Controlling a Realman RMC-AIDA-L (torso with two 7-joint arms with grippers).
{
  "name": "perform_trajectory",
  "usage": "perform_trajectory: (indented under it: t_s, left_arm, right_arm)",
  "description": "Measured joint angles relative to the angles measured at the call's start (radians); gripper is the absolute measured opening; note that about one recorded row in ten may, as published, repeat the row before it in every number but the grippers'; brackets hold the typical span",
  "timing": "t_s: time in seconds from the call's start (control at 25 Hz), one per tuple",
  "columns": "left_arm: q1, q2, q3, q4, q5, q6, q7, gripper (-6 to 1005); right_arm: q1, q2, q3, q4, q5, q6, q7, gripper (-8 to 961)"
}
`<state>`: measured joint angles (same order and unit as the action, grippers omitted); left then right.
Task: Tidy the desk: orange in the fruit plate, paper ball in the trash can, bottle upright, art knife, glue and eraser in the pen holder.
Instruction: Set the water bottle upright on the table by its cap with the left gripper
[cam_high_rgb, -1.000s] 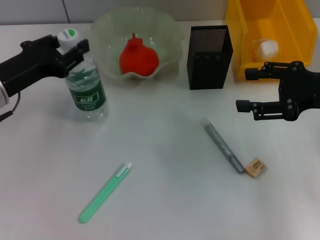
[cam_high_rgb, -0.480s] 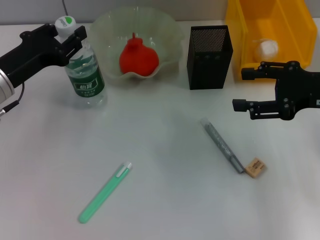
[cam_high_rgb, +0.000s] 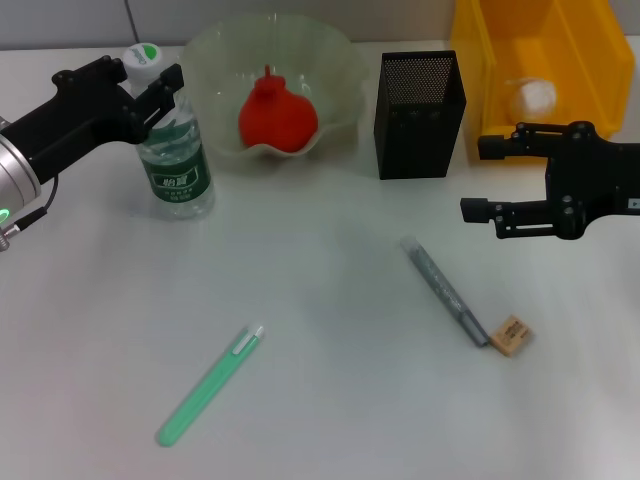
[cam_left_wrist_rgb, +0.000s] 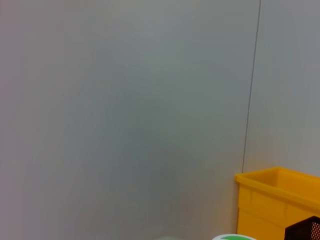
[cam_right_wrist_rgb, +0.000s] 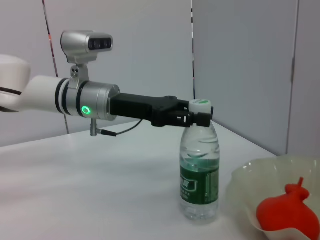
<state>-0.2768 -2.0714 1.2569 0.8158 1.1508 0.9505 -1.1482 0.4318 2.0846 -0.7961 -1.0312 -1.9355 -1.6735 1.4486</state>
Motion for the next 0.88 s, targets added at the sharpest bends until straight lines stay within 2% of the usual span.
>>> perform_trajectory:
  t_s: [0.24,0.72,0.84,0.88]
  left_arm:
    - [-0.002,-0.002,-0.001,-0.032,-0.031,0.021,0.060,478]
    - [0.009,0.001,0.002,-0.035,-0.039,0.043,0.064,519]
    - [0.020,0.002,-0.013,-0.027,-0.039,0.068,0.050,748]
    - [0.025,0.003,-0.020,-0.023,-0.039,0.076,0.043,757]
  right_arm:
    - [0.015,-0.003,0.000,0.017,-0.004,0.001,-0.004,749]
    - [0.016,-0.003,0.000,0.017,-0.008,0.005,-0.004,747]
    - [0.017,-0.003,0.000,0.013,-0.006,0.004,0.012,746]
    - [0.018,-0.003,0.000,0.008,-0.006,0.002,0.025,746]
